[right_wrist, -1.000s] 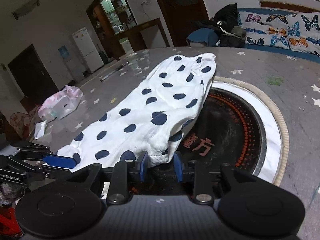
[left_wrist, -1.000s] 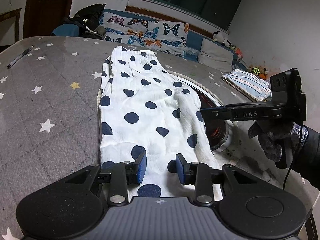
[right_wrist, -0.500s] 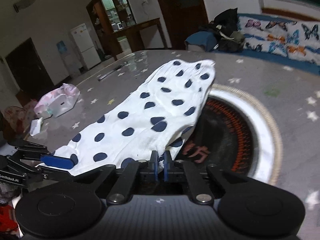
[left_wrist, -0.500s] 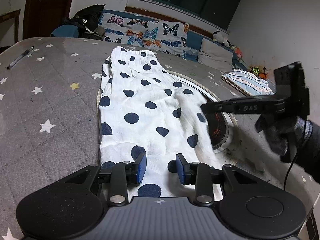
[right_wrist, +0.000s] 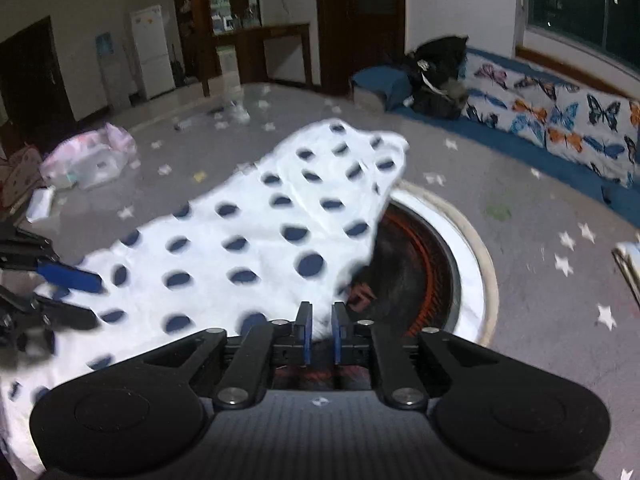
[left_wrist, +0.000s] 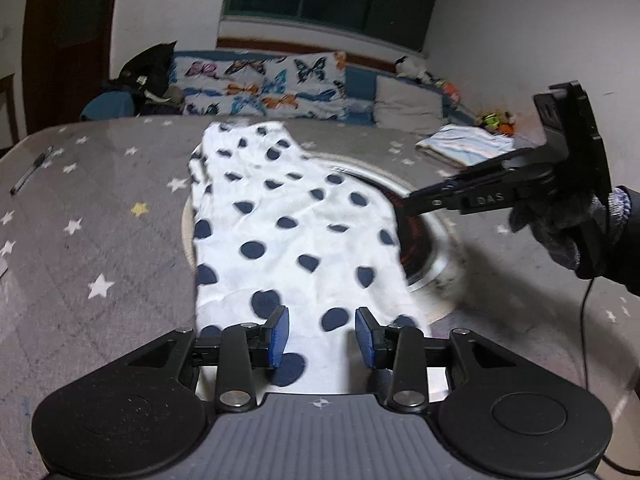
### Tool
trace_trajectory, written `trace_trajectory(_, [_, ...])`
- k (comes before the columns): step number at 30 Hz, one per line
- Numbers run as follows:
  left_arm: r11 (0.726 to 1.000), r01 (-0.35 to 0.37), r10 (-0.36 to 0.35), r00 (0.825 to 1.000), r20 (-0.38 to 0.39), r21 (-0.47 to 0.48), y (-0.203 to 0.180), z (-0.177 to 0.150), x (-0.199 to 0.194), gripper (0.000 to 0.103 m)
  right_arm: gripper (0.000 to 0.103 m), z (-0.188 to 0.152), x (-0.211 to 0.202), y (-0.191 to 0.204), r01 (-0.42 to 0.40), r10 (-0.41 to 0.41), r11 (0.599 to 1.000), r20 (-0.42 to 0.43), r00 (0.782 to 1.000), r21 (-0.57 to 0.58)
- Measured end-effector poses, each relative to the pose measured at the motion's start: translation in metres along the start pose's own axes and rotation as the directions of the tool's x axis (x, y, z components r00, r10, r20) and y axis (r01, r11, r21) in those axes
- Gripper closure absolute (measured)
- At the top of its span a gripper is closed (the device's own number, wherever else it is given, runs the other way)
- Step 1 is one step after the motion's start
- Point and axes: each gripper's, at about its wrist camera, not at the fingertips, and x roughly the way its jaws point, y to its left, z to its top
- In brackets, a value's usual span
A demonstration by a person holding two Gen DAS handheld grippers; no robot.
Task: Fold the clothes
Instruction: 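Open both tools and smooth the folded trousers flat, then grasp the trouser waistband with the left tool while the right tool approaches it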
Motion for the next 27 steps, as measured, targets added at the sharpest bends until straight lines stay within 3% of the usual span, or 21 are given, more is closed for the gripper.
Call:
trace_trajectory(2, [0.999,0.033,-0.033,0.999,0.005,0.019,-0.007,-0.001,-0.001,0.066,0.076,0.002,-0.001,0.007,0.003,-0.003,1.000,0.001,1.000,-0.017])
trace_trajectory(6, [0.994,0.092,-0.091,0.996,-0.008,0.061,-0.022,-0.007,-0.002,0.069,0.075,0.003,0.014,0.024,-0.030,0.030,0.999,-0.021,0.999,-0.026])
trace_trajectory(11, [0.985,0.145,-0.140,0.989,-0.057,0.094,-0.031,-0.024,0.001,0.069,0.070,-0.005,0.037,0.027,-0.010,0.009,1.000,-0.075,0.997,-0.009])
trace_trajectory(16, [0.982,0.173,-0.170,0.984,-0.045,0.069,-0.026,-0.028,-0.009,0.069,0.067,-0.010,0.024,0.036,-0.004,0.004,1.000,-0.064,0.998,-0.007])
trace_trajectory(22, [0.994,0.107,-0.107,0.993,0.049,0.007,0.000,-0.016,-0.030,0.069,0.060,-0.017,0.003,0.069,-0.069,0.066,0.996,-0.045,0.997,-0.054])
trace_trajectory(27, [0.997,0.056,-0.056,0.998,0.000,-0.046,0.020,-0.027,-0.022,0.073,0.059,-0.036,0.001,0.089,-0.082,0.076,0.994,-0.078,0.994,-0.077])
